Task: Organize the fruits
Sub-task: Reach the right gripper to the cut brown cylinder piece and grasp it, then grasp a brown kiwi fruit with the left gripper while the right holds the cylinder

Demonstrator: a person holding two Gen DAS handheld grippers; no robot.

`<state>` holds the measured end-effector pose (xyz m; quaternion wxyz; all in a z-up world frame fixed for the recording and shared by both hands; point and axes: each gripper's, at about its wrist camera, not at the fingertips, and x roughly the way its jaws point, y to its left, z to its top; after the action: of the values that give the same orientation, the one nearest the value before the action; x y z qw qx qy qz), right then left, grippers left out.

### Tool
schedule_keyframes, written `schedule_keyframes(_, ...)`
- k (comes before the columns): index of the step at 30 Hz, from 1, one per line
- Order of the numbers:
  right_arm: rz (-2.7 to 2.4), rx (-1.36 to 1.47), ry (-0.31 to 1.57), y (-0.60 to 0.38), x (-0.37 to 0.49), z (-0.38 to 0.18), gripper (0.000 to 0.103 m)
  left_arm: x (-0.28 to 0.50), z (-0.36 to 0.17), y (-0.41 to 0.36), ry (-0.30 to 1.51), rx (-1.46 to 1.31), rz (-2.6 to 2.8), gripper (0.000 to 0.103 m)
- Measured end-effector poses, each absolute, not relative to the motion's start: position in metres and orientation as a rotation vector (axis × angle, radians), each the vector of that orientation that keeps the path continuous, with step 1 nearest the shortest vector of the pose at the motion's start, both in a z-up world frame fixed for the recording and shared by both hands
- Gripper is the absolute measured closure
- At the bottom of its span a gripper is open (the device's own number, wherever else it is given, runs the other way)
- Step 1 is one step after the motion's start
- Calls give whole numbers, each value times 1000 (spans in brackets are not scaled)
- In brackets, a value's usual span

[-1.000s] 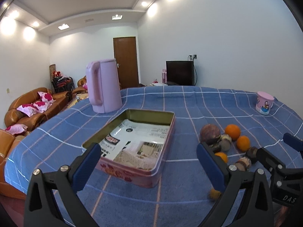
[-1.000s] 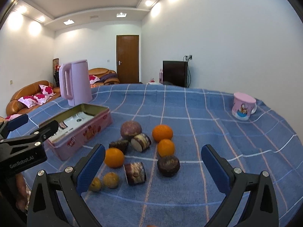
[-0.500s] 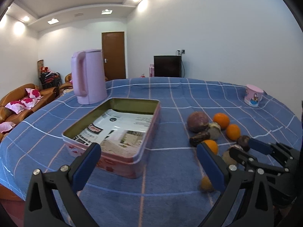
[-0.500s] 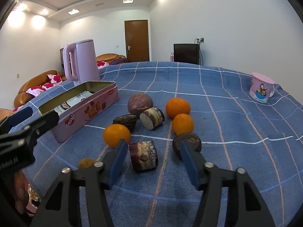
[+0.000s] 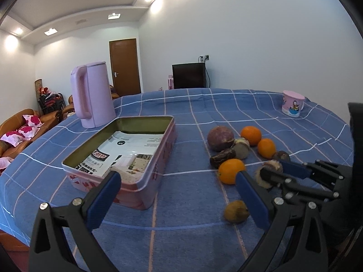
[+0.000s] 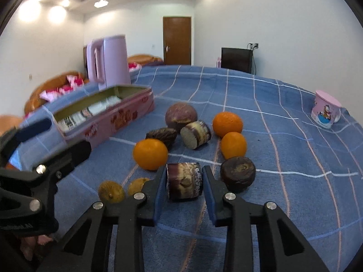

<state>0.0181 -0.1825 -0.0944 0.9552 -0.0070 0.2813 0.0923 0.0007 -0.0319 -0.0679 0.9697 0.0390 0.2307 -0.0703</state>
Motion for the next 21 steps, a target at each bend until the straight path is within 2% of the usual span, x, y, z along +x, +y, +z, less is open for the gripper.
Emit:
schedule_keyframes(10, 86, -5, 469, -206, -1, -90, 70, -1, -78, -46, 512, 104, -205, 1)
schedule_keyframes(16, 88, 2, 465, -207, -1, -91, 70, 5, -88, -51, 577, 106, -246, 11)
schedule_keyframes(18, 87, 1, 464, -207, -1, -91, 70, 6, -90, -52, 595, 104, -263, 17)
schedule_keyframes(21, 87, 0, 464, -207, -2, -90, 70, 5, -92, -54, 604, 104, -280, 18)
